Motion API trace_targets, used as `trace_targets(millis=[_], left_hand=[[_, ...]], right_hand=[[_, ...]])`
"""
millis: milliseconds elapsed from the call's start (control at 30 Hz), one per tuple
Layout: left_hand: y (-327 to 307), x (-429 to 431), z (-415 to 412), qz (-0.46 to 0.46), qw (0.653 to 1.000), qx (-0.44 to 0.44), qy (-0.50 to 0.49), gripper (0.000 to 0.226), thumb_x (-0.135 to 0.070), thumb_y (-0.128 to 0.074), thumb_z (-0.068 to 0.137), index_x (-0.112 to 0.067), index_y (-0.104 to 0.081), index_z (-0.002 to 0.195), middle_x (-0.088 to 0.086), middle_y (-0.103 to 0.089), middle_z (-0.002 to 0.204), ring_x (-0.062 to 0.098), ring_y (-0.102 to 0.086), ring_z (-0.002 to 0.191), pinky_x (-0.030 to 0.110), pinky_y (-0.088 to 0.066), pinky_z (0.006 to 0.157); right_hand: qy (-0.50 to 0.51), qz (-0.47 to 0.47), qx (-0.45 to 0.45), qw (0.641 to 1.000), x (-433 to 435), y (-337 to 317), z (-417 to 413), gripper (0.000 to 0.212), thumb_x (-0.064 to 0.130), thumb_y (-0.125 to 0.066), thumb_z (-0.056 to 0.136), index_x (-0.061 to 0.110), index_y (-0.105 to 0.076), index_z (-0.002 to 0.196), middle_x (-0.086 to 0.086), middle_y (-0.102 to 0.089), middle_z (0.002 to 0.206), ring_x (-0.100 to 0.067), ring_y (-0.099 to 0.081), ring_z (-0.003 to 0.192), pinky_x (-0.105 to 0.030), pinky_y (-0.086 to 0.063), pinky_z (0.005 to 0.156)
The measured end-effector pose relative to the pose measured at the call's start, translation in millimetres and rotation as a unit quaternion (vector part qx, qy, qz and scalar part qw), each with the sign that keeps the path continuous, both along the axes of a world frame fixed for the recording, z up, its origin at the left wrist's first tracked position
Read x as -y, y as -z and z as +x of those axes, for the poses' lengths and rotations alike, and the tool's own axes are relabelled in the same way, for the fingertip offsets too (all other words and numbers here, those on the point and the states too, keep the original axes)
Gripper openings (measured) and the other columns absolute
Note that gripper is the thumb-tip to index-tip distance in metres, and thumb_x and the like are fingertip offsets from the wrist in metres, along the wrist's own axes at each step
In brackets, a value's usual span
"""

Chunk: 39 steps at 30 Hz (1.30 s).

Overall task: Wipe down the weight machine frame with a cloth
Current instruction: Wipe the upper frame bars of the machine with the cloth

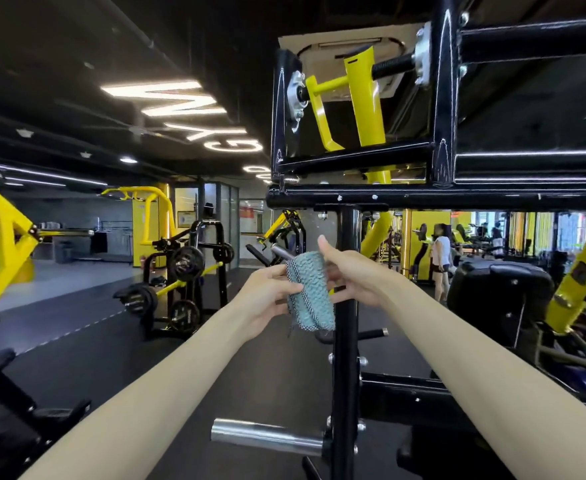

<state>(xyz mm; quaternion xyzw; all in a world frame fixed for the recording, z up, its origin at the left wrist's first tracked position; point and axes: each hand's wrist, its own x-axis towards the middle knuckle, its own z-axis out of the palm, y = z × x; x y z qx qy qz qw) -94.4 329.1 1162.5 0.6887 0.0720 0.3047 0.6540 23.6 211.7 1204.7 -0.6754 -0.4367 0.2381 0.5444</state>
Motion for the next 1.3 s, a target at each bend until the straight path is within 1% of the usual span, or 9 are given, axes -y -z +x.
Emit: trace_targets(millis=[100,233,400,600,733,833,967,1133,1300], left_hand=[[0,1,3,-0.021,1.0,0.013,-0.004,0.036,0.01,-0.054,0.086,-0.01,-0.065,0.114,0.009,-0.072,0.107,0.023,-0.067,0.099,0.042,-0.05,0.094],[-3,2,5,-0.02,1.0,0.01,0.009,0.036,0.003,-0.054,0.088,-0.015,-0.064,0.118,0.006,-0.071,0.11,0.02,-0.067,0.096,0.038,-0.05,0.089],[7,4,6,0.0,1.0,-0.004,0.021,0.031,-0.024,-0.063,0.091,-0.024,-0.062,0.122,-0.003,-0.069,0.114,0.014,-0.065,0.102,0.041,-0.05,0.091],[7,0,3,0.001,0.996,0.029,-0.079,0.028,-0.004,-0.063,0.088,-0.02,-0.06,0.11,-0.002,-0.07,0.086,0.012,-0.068,0.081,0.027,-0.052,0.065],[2,-10,-11,-0.024,0.996,0.02,-0.079,0.024,-0.001,-0.053,0.093,-0.012,-0.061,0.113,0.007,-0.071,0.101,0.02,-0.067,0.09,0.036,-0.053,0.079],[4,-16,-22,-0.064,0.995,0.028,-0.077,0.024,0.002,-0.049,0.095,-0.009,-0.061,0.112,0.011,-0.069,0.11,0.025,-0.066,0.097,0.041,-0.051,0.087],[10,-26,-39,-0.085,0.992,0.015,-0.095,0.033,0.001,-0.048,0.094,-0.006,-0.056,0.126,0.011,-0.067,0.117,0.027,-0.064,0.106,0.047,-0.05,0.094],[12,-36,-67,-0.074,0.987,-0.001,-0.139,0.034,0.002,-0.058,0.088,-0.011,-0.063,0.119,0.004,-0.07,0.113,0.021,-0.063,0.106,0.037,-0.047,0.085],[14,-42,-82,-0.082,0.985,-0.014,-0.149,0.024,-0.012,-0.062,0.09,-0.009,-0.064,0.114,0.004,-0.069,0.111,0.021,-0.061,0.102,0.041,-0.045,0.092]], right_hand=[[-0.021,0.002,-0.003,1.0,1,2,5,0.058,0.061,-0.037,0.095,0.012,-0.066,0.104,-0.007,-0.071,0.096,-0.017,-0.066,0.084,-0.03,-0.056,0.066],[-0.014,0.0,0.058,0.998,-3,0,7,0.026,0.029,-0.06,0.094,0.012,-0.066,0.113,-0.004,-0.074,0.093,-0.018,-0.07,0.083,-0.03,-0.058,0.065],[0.014,0.003,0.06,0.998,-12,-5,5,0.031,0.023,-0.067,0.089,0.003,-0.065,0.113,-0.016,-0.073,0.1,-0.025,-0.071,0.087,-0.032,-0.06,0.065],[0.014,0.031,0.066,0.997,-24,1,4,0.029,0.025,-0.069,0.087,0.006,-0.067,0.109,-0.008,-0.073,0.096,-0.014,-0.07,0.08,-0.027,-0.059,0.067],[-0.039,0.061,-0.028,0.997,-32,5,-2,0.043,0.03,-0.077,0.08,0.003,-0.063,0.111,-0.008,-0.072,0.103,-0.018,-0.069,0.091,-0.034,-0.058,0.076],[-0.082,0.068,-0.065,0.992,-38,9,-9,0.033,0.03,-0.075,0.081,0.01,-0.063,0.104,-0.004,-0.069,0.102,-0.018,-0.064,0.089,-0.034,-0.055,0.077],[-0.115,0.09,-0.119,0.982,-46,12,-12,0.037,0.002,-0.07,0.082,0.01,-0.061,0.117,-0.004,-0.066,0.108,-0.025,-0.062,0.105,-0.038,-0.055,0.079],[-0.069,0.078,-0.068,0.992,-57,12,-21,0.011,-0.001,-0.063,0.088,0.004,-0.068,0.096,0.0,-0.072,0.076,-0.015,-0.067,0.076,-0.033,-0.056,0.068],[-0.086,0.06,-0.05,0.993,-73,12,-35,0.013,0.008,-0.059,0.094,0.005,-0.063,0.105,-0.005,-0.069,0.088,-0.016,-0.066,0.075,-0.032,-0.053,0.061]])
